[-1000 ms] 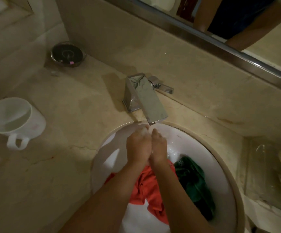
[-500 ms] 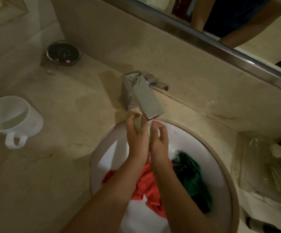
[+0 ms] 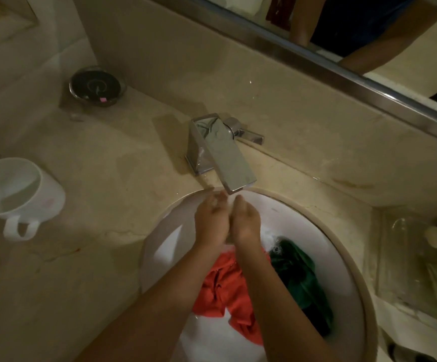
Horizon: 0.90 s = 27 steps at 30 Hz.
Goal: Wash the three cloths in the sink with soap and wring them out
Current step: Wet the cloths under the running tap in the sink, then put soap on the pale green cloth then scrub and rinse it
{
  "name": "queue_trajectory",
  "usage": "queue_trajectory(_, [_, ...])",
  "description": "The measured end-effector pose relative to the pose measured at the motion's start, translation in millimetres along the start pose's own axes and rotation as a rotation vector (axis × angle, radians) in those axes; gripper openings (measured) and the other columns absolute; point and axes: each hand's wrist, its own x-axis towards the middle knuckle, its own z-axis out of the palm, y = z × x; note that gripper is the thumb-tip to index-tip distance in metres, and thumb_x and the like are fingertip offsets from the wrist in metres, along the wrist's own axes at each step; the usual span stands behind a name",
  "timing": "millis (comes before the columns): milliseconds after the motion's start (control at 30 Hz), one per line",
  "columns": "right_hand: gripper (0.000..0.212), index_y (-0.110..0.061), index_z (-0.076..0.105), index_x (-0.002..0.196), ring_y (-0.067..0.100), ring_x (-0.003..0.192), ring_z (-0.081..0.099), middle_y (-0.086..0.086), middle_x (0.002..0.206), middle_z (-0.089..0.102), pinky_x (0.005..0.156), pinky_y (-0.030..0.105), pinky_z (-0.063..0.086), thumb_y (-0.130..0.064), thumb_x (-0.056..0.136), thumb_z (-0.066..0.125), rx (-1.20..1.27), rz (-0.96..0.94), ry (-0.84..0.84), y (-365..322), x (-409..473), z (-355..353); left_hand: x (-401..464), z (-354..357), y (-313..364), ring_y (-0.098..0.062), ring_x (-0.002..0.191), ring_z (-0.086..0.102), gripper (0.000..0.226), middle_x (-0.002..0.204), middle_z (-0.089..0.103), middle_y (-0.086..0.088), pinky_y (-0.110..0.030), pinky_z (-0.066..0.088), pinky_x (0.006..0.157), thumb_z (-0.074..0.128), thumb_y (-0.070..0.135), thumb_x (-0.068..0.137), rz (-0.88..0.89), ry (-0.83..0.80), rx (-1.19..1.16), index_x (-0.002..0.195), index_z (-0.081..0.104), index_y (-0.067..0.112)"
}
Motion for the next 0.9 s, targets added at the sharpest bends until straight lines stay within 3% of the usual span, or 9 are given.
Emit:
queue_trajectory(67, [0.022,-0.02,0.054,0.083,0.026,0.084,0.061,0.008,0.085,0.062,0.079,0.037,0.05,-0.027,0.101,0.045,0.111,-0.016,-0.034,1,-5,-7,-1,-8,2,-0.029,0.087,0.066,0.015,0.089,0.07,-0.011,-0.036,0.055,0.08,0.063,0.025,0.091,-0.185,-0.097,-0.27,0.094,0.069,0.011])
queue_trajectory(133, [0.008,-0.026,0.057,0.102,0.024,0.098,0.062,0.008,0.105,0.064,0.079,0.036,0.053,-0.025,0.101,0.048,0.22,-0.069,-0.089,-6,-8,-22,-1,-19,0,-0.036,0.102,0.067,0.055,0.108,0.07,-0.021,-0.049,0.052,0.095,0.079,0.04,0.073,-0.381,-0.266,-0.54,0.114,0.067,0.005])
queue_trajectory(200, [0.021,-0.026,0.053,0.121,0.02,0.106,0.061,0.004,0.115,0.063,0.082,0.031,0.052,-0.023,0.101,0.047,0.291,-0.105,-0.161,-16,-4,-39,-1,-27,-2,-0.04,0.116,0.06,0.073,0.124,0.062,-0.025,-0.055,0.043,0.105,0.083,0.04,0.068,-0.403,-0.421,-0.658,0.127,0.06,0.003])
queue_trajectory(333, [0.044,-0.026,0.039,0.143,0.019,0.116,0.057,0.0,0.134,0.051,0.094,0.035,0.05,-0.014,0.101,0.045,0.302,-0.254,-0.18,-39,10,-57,-5,-32,7,-0.034,0.107,0.061,0.063,0.114,0.061,-0.018,-0.046,0.052,0.088,0.079,0.017,0.071,-0.261,-0.489,-0.546,0.127,0.055,0.001])
queue_trajectory(433, [0.057,-0.029,0.029,0.149,0.016,0.115,0.056,-0.007,0.135,0.047,0.092,0.036,0.05,-0.006,0.1,0.045,0.288,-0.272,-0.219,-56,23,-58,-5,-32,7,-0.04,0.101,0.064,0.081,0.112,0.063,-0.024,-0.052,0.054,0.085,0.087,0.014,0.053,-0.189,-0.426,-0.433,0.126,0.054,0.001])
queue_trajectory(500, [0.054,-0.026,0.037,0.146,0.005,0.105,0.061,-0.014,0.129,0.052,0.081,0.025,0.053,-0.001,0.099,0.045,0.238,-0.294,-0.244,-64,30,-57,-6,-33,6,-0.041,0.101,0.064,0.072,0.113,0.063,-0.027,-0.055,0.054,0.088,0.088,0.005,0.055,-0.121,-0.375,-0.341,0.12,0.057,0.005])
queue_trajectory(600, [0.043,-0.013,0.051,0.133,-0.003,0.083,0.065,-0.016,0.116,0.059,0.065,0.017,0.051,0.007,0.096,0.041,0.193,-0.312,-0.222,-65,35,-48,-10,-34,4,-0.026,0.096,0.063,0.053,0.105,0.064,-0.012,-0.041,0.054,0.085,0.081,-0.011,0.064,-0.056,-0.342,-0.268,0.104,0.059,0.017])
queue_trajectory(767, [0.056,-0.011,0.043,0.138,0.025,0.108,0.061,0.001,0.141,0.045,0.087,0.056,0.052,0.015,0.089,0.036,0.04,-0.436,-0.151,-53,38,-45,-13,-36,8,-0.017,0.094,0.061,0.054,0.098,0.062,0.001,-0.03,0.054,0.083,0.081,-0.013,0.064,0.04,-0.337,-0.217,0.095,0.058,0.025])
queue_trajectory(900, [0.06,-0.01,0.041,0.14,-0.003,0.103,0.055,0.004,0.139,0.043,0.087,0.031,0.055,0.02,0.087,0.041,-0.123,-0.51,-0.118,-46,29,-47,-18,-39,8,-0.017,0.098,0.062,0.052,0.099,0.066,0.006,-0.033,0.053,0.089,0.082,-0.01,0.063,0.101,-0.35,-0.203,0.093,0.063,0.027])
